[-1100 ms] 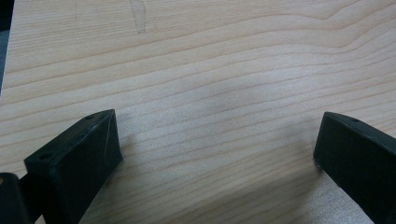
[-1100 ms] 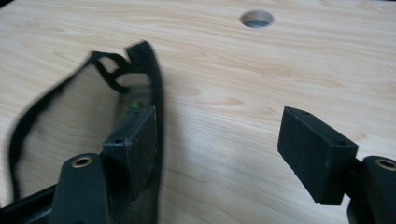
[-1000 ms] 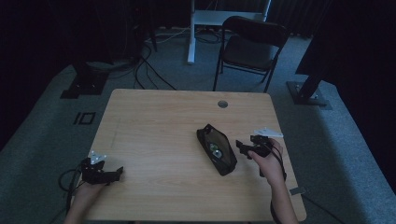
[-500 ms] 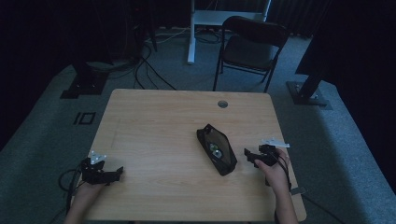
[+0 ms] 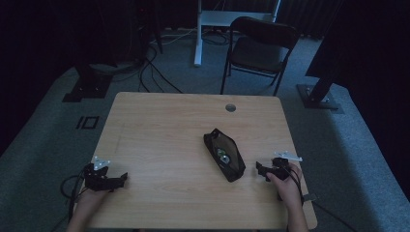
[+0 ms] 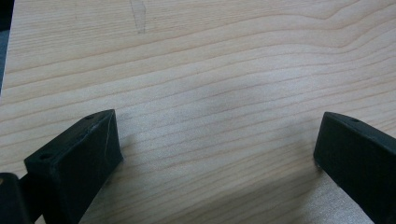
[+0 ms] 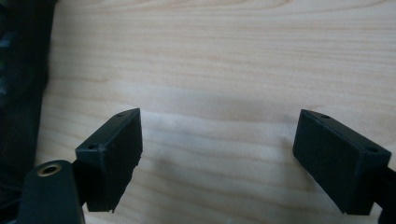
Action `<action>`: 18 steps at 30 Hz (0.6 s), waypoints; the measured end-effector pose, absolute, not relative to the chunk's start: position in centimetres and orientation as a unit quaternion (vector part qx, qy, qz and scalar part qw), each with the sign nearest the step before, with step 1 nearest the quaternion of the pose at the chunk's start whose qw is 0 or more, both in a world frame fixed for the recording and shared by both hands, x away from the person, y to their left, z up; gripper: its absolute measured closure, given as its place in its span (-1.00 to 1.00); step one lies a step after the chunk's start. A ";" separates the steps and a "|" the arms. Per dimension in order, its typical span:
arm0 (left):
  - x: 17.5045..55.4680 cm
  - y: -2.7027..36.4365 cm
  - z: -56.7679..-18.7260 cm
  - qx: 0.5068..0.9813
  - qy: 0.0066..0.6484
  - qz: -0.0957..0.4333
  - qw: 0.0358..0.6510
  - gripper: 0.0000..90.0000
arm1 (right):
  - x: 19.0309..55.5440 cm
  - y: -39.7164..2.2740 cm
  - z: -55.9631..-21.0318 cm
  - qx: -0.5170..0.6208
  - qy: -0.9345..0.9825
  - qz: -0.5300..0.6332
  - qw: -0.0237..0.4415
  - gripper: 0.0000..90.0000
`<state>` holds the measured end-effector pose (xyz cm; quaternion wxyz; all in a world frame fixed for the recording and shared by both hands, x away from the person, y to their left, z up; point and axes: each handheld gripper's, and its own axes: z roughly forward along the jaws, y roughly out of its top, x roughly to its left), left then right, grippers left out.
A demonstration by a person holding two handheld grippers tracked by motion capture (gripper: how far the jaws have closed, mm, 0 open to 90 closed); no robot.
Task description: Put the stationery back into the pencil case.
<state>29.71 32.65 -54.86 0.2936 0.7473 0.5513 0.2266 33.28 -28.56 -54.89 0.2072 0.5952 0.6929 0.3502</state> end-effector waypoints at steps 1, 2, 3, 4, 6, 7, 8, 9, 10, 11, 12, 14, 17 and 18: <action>29.7 32.7 -54.9 0.747 0.551 0.227 0.294 -0.98 | 33.2 -28.6 -55.0 0.594 0.693 0.350 0.212 -0.65; 29.7 32.6 -54.9 0.747 0.551 0.227 0.294 -0.98 | 33.1 -28.7 -55.0 0.593 0.693 0.348 0.214 -0.65; 29.7 32.7 -54.9 0.747 0.551 0.227 0.294 -0.98 | 33.0 -28.7 -55.1 0.594 0.692 0.349 0.216 -0.65; 29.7 32.7 -54.9 0.747 0.551 0.227 0.294 -0.98 | 32.9 -28.8 -55.1 0.595 0.692 0.347 0.219 -0.65; 29.7 32.6 -54.9 0.747 0.551 0.227 0.294 -0.98 | 32.6 -28.9 -55.2 0.591 0.695 0.339 0.231 -0.65; 29.7 32.7 -54.9 0.747 0.551 0.227 0.294 -0.98 | 32.6 -28.9 -55.2 0.592 0.695 0.336 0.234 -0.65; 29.7 32.7 -54.9 0.747 0.551 0.227 0.294 -0.98 | 32.5 -28.9 -55.2 0.596 0.692 0.331 0.239 -0.65; 29.7 32.7 -54.9 0.747 0.551 0.227 0.294 -0.98 | 32.4 -28.9 -55.2 0.598 0.691 0.324 0.244 -0.65; 29.7 32.6 -54.9 0.747 0.551 0.227 0.294 -0.98 | 32.4 -28.9 -55.2 0.599 0.692 0.318 0.248 -0.65; 29.7 32.7 -54.9 0.747 0.551 0.227 0.294 -0.98 | 32.3 -28.9 -55.2 0.598 0.693 0.314 0.251 -0.65; 29.7 32.7 -54.9 0.747 0.551 0.227 0.294 -0.98 | 32.3 -28.9 -55.3 0.599 0.693 0.310 0.254 -0.66; 29.7 32.7 -54.9 0.747 0.551 0.227 0.294 -0.98 | 32.2 -28.9 -55.3 0.601 0.693 0.307 0.256 -0.69; 29.7 32.6 -54.9 0.747 0.551 0.227 0.294 -0.98 | 32.1 -28.9 -55.3 0.617 0.679 0.299 0.261 -0.72; 29.7 32.7 -54.9 0.747 0.551 0.227 0.294 -0.98 | 32.1 -29.0 -55.3 0.623 0.674 0.298 0.263 -0.71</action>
